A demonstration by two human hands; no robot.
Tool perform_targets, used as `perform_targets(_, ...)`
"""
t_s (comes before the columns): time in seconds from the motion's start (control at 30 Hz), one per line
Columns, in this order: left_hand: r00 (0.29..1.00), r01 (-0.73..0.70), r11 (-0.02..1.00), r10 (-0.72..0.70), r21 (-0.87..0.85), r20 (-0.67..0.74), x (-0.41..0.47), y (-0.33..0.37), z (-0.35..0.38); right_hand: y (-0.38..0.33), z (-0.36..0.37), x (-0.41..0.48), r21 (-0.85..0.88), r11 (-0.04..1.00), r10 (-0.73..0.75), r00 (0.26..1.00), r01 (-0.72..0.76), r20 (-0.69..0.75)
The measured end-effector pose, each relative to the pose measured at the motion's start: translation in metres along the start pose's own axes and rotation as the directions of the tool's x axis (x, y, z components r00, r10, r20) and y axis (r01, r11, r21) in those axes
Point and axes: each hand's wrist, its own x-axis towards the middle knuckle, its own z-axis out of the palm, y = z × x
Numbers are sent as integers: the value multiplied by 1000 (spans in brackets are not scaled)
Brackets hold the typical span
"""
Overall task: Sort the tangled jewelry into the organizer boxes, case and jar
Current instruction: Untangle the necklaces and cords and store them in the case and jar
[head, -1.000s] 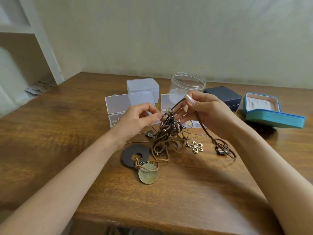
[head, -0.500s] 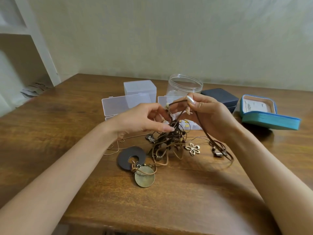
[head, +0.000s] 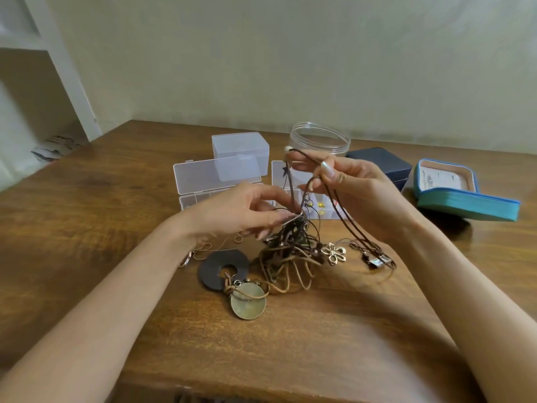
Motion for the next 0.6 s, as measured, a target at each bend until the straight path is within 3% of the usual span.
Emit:
perform_targets(0.17, 994, -29, 986, 11, -164, -107, 3, -2, 7, 0, -3, 0, 32, 997, 70, 991, -74, 113)
perform_targets(0.33, 993, -53, 923, 10, -381, -116, 4, -6, 3, 0, -10, 0, 13, 999, 47, 998, -47, 39)
perform_targets(0.5, 999, -32, 710, 38, -704, -7, 4, -2, 3, -2, -21, -1, -149, 987, 64, 998, -67, -28)
perform_targets(0.6, 998, -58, 708, 23, -704, -59, 6, -6, 4, -1, -23, 0, -160, 982, 93, 993, -104, -73)
